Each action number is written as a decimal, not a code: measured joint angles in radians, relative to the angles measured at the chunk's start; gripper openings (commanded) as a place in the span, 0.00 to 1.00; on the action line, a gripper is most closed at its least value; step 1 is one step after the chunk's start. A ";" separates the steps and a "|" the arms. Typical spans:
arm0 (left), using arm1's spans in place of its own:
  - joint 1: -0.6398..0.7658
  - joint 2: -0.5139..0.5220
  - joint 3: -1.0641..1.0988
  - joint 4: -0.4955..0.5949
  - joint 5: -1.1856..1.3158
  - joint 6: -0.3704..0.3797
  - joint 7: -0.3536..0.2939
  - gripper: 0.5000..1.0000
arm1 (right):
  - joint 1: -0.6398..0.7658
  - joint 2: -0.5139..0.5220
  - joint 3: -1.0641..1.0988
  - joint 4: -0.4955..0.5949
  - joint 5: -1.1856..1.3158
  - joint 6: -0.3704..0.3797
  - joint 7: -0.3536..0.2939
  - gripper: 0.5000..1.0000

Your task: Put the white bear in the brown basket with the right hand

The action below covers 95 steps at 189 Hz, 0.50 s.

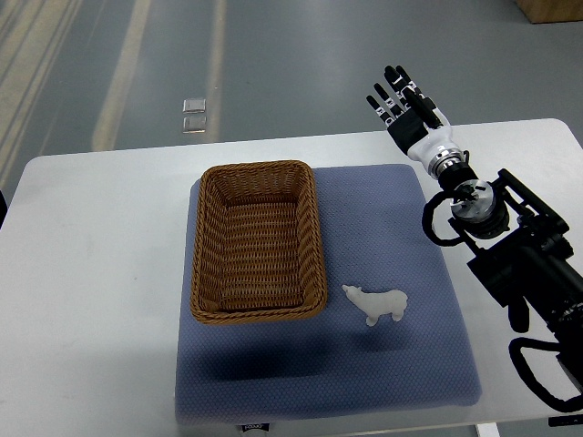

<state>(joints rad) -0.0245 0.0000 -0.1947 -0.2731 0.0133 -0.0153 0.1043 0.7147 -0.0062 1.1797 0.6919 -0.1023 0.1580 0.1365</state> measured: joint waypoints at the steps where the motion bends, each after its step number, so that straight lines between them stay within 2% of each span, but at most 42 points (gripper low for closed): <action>1: 0.000 0.000 0.000 0.000 0.000 0.000 0.000 1.00 | 0.000 0.000 0.000 0.000 0.000 0.000 0.000 0.86; 95: -0.002 0.000 0.002 -0.002 0.000 0.002 0.000 1.00 | 0.019 -0.039 -0.085 0.035 -0.021 -0.011 -0.007 0.86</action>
<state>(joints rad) -0.0265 0.0000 -0.1923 -0.2747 0.0137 -0.0137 0.1043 0.7333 -0.0455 1.0945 0.7266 -0.1232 0.1475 0.1294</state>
